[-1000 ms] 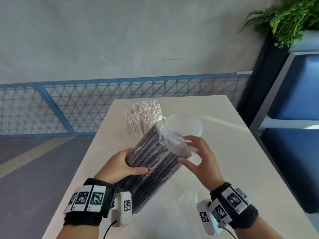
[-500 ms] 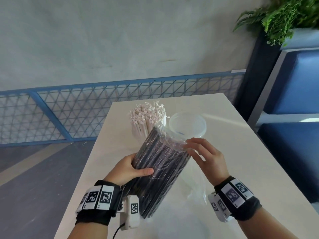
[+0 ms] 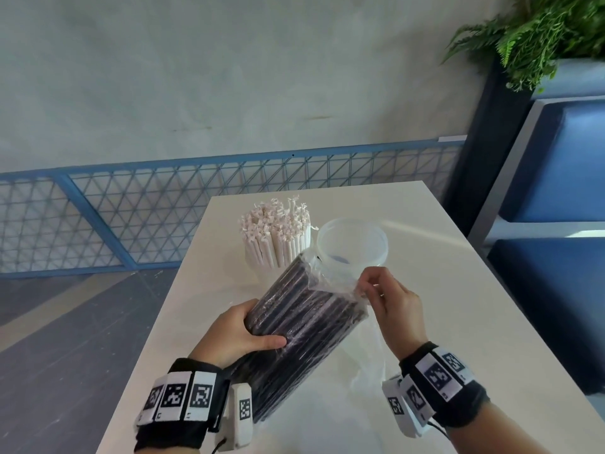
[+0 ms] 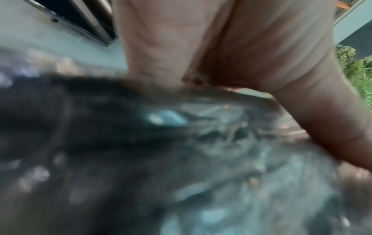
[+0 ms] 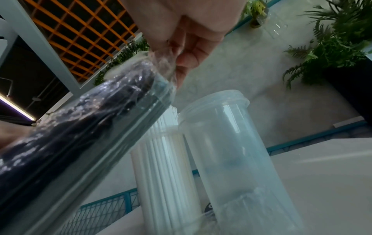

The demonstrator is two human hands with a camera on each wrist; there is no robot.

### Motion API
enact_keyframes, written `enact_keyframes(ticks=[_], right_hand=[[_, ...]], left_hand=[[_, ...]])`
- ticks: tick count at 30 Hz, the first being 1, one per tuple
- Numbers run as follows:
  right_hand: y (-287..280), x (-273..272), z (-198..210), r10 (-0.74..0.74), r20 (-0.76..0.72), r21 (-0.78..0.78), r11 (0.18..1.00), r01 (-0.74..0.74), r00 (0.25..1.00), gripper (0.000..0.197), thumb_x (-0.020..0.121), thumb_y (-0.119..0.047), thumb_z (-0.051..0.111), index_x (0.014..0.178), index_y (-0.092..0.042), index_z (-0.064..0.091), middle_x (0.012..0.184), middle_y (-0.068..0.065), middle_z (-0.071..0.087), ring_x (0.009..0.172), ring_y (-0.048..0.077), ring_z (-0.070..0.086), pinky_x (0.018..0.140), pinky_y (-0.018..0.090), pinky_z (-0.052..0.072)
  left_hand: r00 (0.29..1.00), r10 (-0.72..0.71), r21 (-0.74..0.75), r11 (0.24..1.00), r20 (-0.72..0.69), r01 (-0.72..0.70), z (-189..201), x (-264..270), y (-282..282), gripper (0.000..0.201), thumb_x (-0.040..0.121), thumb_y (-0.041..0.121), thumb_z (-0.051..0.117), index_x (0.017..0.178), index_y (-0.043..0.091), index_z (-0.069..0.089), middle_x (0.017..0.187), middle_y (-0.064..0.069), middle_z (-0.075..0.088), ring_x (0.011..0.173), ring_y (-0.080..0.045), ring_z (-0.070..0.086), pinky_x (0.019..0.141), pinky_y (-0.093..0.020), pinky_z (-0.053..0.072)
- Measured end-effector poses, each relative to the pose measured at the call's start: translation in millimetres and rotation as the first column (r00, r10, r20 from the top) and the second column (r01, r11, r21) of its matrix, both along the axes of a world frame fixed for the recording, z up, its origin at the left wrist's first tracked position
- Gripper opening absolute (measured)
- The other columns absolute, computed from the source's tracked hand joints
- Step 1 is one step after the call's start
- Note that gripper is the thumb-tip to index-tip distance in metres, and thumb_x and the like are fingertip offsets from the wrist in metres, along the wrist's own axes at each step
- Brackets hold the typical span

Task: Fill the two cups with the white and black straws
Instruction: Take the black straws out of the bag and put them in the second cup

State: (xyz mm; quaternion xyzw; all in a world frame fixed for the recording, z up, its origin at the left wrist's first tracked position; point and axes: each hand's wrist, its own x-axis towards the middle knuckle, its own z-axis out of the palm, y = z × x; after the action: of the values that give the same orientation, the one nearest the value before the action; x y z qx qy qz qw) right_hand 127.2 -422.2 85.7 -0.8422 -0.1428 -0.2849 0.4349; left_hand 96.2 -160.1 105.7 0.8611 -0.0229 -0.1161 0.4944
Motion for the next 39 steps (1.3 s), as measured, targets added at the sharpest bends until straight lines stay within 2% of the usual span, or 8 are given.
enact_keyframes(ticks=[8,13,17,22,26,31,35,39], right_hand=[[-10.7,-0.8,9.6,0.130,-0.086,0.058,0.990,-0.126,0.988,0.021,0.079,-0.023,0.071,0.094,-0.024,0.056,0.089,-0.017,0.061,0.079,-0.007,0.058,0.067,0.002,0.042],[-17.5,17.2,13.2,0.060,-0.340,0.526,0.839,0.137,0.938,0.009,0.086,-0.018,0.064,0.086,-0.020,0.055,0.075,-0.007,0.064,0.064,0.012,0.063,0.068,0.022,0.050],[-17.9,0.9,30.7,-0.166,-0.080,0.422,0.888,0.184,0.983,0.026,0.082,-0.025,0.067,0.098,-0.024,0.046,0.081,-0.007,0.052,0.063,0.010,0.046,0.060,0.011,0.040],[-19.3,-15.4,51.5,-0.005,0.198,0.202,0.979,-0.035,0.980,0.015,0.092,-0.022,0.044,0.092,-0.015,0.058,0.086,-0.012,0.056,0.076,-0.001,0.054,0.068,0.006,0.040],[-21.0,-6.3,46.6,0.082,0.089,0.092,0.992,-0.091,0.993,0.021,0.094,-0.013,0.044,0.096,-0.014,0.065,0.097,-0.009,0.064,0.092,0.001,0.058,0.080,0.011,0.043],[-21.6,2.3,43.1,0.361,-0.174,-0.036,0.927,-0.373,0.916,0.023,0.085,-0.004,0.060,0.098,-0.020,0.070,0.097,-0.012,0.066,0.077,0.005,0.064,0.068,0.015,0.052],[-20.4,11.8,48.5,0.420,-0.305,0.019,0.900,-0.435,0.855,0.030,0.078,-0.009,0.072,0.105,-0.023,0.068,0.102,-0.010,0.062,0.078,0.006,0.065,0.070,0.013,0.052],[-20.6,21.3,41.2,0.433,-0.446,0.238,0.901,-0.363,0.783,0.022,0.091,-0.005,0.054,0.100,-0.017,0.069,0.100,-0.007,0.068,0.073,0.010,0.067,0.074,0.023,0.054]], left_hand=[[0.999,0.021,0.080,0.996,0.043,-0.024,6.9,-1.7,-10.3,0.079,0.036,0.073,0.076,0.104,0.036,0.061,0.098,0.017,0.071,0.089,0.005,0.065,0.080,-0.019,0.048],[0.996,-0.007,0.156,0.988,0.084,-0.006,16.4,-4.0,-13.0,0.072,0.041,0.067,0.079,0.102,0.034,0.061,0.094,0.017,0.071,0.086,0.006,0.064,0.081,-0.020,0.050],[0.981,0.049,0.104,0.992,0.187,-0.069,24.1,-3.7,-28.5,0.059,0.053,0.047,0.085,0.105,0.034,0.060,0.096,0.017,0.070,0.087,0.007,0.064,0.076,-0.013,0.048],[0.963,0.054,0.037,0.997,0.266,-0.066,26.7,3.5,-46.0,0.061,0.056,0.045,0.084,0.109,0.031,0.057,0.096,0.014,0.070,0.087,0.004,0.065,0.078,-0.013,0.051],[0.971,0.053,0.033,0.998,0.234,-0.062,8.1,6.0,-39.0,0.061,0.052,0.059,0.076,0.105,0.038,0.054,0.096,0.019,0.067,0.087,0.004,0.064,0.076,-0.017,0.051],[0.979,0.022,0.077,0.996,0.203,-0.039,-23.3,4.1,-33.4,0.056,0.056,0.055,0.078,0.102,0.037,0.053,0.093,0.012,0.068,0.089,-0.003,0.064,0.075,-0.024,0.051],[0.979,0.000,0.133,0.991,0.205,-0.028,-32.8,11.9,-33.0,0.060,0.055,0.060,0.074,0.105,0.038,0.051,0.098,0.014,0.065,0.091,-0.005,0.063,0.079,-0.029,0.052],[0.981,0.015,0.113,0.993,0.191,-0.037,-38.5,15.1,-32.8,0.060,0.054,0.060,0.074,0.105,0.038,0.051,0.096,0.012,0.067,0.090,-0.006,0.064,0.080,-0.033,0.053]])
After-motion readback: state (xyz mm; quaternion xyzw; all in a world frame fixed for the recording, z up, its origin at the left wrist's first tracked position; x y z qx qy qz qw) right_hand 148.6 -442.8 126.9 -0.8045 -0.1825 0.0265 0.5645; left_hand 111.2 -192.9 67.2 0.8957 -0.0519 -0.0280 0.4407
